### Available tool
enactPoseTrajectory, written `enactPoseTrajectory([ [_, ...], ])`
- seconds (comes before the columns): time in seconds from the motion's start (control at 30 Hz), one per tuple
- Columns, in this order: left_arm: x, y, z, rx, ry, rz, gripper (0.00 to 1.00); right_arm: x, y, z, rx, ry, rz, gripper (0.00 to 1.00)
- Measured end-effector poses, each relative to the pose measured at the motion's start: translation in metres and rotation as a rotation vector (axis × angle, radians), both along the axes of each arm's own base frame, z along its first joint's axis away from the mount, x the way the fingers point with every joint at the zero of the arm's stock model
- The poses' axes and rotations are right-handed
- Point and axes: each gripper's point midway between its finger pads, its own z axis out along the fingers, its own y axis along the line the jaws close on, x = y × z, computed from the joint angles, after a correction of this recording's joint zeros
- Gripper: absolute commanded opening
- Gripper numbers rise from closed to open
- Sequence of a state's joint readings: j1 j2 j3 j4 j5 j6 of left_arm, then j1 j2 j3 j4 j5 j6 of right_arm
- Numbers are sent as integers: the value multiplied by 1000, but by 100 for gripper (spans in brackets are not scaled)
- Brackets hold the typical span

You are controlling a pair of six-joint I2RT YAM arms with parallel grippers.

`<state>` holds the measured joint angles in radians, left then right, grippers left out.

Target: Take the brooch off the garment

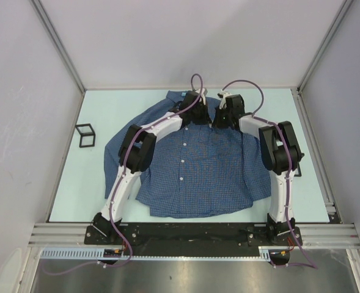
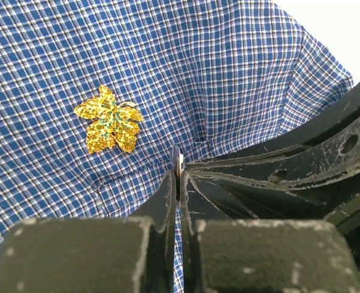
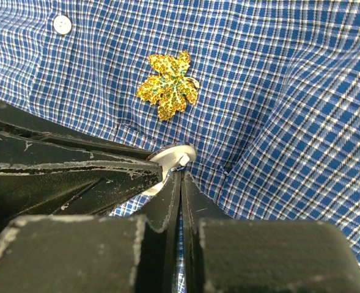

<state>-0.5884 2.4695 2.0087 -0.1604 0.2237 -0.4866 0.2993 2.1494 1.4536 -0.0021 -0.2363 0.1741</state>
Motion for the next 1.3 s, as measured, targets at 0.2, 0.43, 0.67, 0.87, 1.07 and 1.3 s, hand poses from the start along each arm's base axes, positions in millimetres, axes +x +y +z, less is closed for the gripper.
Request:
enactPoseTrajectory([
  [0.2,0,2,-2,20,7,-7,0,0,1,0,-27,20,26,1],
  [0.43,-1,4,-3,30,18,-4,0,1,0,-2,-45,38,-44,4],
  [0.67,-4,7,-1,56,57,-4,0,3,2,0,-18,50,-87,6],
  [0.87,-7,8,0,75,86,-4,0,1,7,1,6,54,-65,11],
  [1.07,-8,10,0,95,112,-3,0,0,8,2,7,53,-54,13],
  [1.3,-10,12,-2,102,121,-2,0,-1,7,0,-1,58,-60,21],
])
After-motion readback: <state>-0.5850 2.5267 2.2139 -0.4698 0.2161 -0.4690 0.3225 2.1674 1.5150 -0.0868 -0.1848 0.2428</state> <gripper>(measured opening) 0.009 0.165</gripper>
